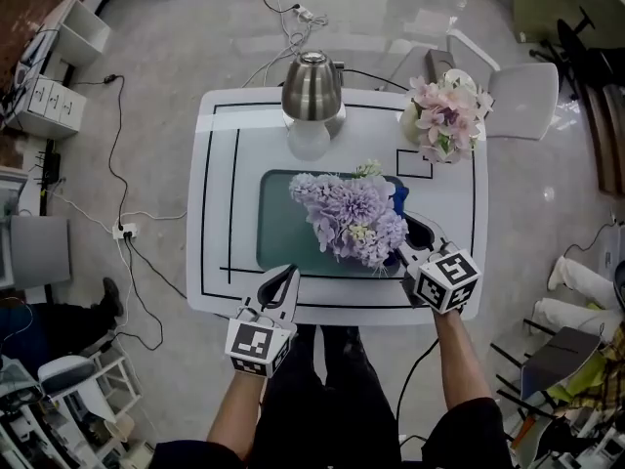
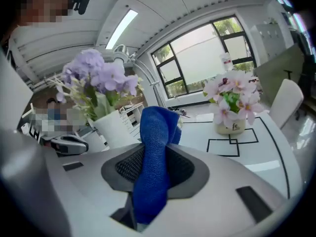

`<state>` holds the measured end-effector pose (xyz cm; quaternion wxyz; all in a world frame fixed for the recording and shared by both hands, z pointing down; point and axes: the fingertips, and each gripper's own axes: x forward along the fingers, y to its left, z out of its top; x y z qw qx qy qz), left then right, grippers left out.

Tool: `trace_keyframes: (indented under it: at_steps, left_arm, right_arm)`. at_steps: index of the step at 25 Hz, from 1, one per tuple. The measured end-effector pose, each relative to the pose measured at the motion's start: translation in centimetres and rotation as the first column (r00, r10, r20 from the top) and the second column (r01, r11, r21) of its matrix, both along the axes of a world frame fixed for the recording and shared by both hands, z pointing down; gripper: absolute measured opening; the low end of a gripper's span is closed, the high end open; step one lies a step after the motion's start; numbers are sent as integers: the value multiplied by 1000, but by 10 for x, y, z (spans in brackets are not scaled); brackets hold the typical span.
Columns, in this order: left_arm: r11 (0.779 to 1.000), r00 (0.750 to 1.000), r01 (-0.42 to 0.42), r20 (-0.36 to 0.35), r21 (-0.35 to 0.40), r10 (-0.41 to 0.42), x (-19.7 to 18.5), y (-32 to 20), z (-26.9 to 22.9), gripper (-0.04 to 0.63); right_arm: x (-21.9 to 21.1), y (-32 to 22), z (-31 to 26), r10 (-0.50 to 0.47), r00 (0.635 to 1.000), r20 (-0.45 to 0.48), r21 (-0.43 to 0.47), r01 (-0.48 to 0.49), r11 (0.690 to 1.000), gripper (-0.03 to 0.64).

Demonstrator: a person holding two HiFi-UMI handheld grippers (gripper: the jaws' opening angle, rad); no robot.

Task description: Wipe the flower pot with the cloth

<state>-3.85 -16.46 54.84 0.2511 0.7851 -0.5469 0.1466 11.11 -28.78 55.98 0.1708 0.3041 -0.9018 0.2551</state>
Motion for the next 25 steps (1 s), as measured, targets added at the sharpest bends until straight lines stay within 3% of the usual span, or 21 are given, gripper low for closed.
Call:
trace_keyframes:
  at_steps: [7, 13, 19, 25]
  left_arm:
    - [998, 1000, 0, 13, 63, -1, 13, 34, -32, 6]
    - [991, 999, -48, 9, 122, 48, 24, 84, -45, 6]
    - [981, 996, -86, 21, 172, 84, 20, 166, -58, 6]
    - [973, 994, -112, 13, 200, 112, 18, 256, -77, 6]
  right_arm:
    - [25, 61, -44, 79, 996, 38, 35, -80, 996, 114]
    - [37, 132, -62, 183, 982, 47, 105, -187, 977, 114]
    - [17, 233, -90, 230, 972, 55, 184, -236, 954, 112]
    - [-13, 350, -103, 208, 978, 21, 193, -208, 959, 112]
